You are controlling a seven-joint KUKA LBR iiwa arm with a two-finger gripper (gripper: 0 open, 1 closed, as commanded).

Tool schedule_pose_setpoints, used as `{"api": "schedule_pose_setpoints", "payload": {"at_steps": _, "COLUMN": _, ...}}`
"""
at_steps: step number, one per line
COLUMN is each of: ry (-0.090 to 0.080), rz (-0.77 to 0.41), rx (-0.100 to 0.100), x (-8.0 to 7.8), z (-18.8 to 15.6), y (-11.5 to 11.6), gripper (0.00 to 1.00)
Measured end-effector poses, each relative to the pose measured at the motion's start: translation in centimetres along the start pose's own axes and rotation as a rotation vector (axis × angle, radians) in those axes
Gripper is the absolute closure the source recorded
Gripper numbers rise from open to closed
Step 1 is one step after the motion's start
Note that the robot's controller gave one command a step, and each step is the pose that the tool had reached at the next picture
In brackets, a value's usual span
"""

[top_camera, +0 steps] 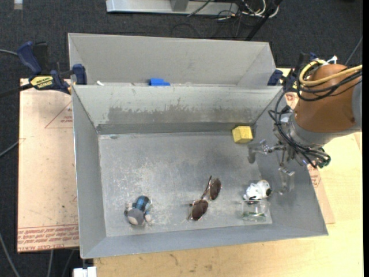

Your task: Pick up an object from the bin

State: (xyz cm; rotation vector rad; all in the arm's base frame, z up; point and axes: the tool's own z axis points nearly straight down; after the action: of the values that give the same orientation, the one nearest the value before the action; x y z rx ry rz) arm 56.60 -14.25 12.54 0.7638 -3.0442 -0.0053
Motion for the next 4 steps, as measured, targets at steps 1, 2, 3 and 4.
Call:
{"api": "schedule_pose_setpoints", "payload": {"at_steps": 1, "ry": -0.002, "rz": -0.225, "rx": 0.003, "x": 3.1, "z": -3.2, "y": 1.7, "gripper": 0.00}}
{"api": "schedule_pose_setpoints", "payload": {"at_steps": 2, "ry": -0.012, "rz": -0.337, "rx": 0.001, "x": 3.1, "z": 3.9, "y": 1.8, "gripper": 0.00}}
{"api": "schedule_pose_setpoints", "payload": {"at_steps": 3, "ry": -0.013, "rz": -0.591, "rx": -0.003, "x": 4.1, "z": 5.5, "y": 2.8, "gripper": 1.00}}
{"api": "schedule_pose_setpoints", "payload": {"at_steps": 4, "ry": -0.013, "rz": -0.591, "rx": -0.003, "x": 4.1, "z": 5.5, "y": 2.8, "gripper": 1.00}}
